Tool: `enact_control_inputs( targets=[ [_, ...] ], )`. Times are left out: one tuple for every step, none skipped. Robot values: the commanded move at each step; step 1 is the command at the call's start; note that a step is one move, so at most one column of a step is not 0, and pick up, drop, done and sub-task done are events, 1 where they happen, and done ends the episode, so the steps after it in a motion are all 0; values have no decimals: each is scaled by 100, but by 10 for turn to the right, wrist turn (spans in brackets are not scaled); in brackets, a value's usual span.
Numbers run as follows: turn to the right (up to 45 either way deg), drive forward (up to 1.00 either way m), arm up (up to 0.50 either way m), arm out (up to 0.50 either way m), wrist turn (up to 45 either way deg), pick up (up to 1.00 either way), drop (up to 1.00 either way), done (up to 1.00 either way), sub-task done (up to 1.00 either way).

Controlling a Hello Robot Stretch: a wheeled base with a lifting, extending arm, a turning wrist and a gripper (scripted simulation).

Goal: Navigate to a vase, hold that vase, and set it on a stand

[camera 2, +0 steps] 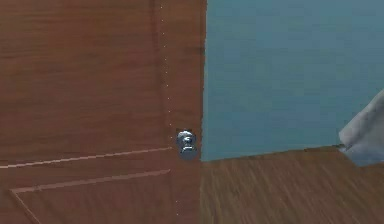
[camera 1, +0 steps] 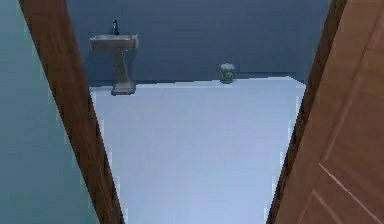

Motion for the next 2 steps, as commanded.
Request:
enact_control_inputs(
  targets=[
    [0,90,0,0,0,0,0,0,0],
    [420,0,0,0,0,0,0,0,0]
  ],
)
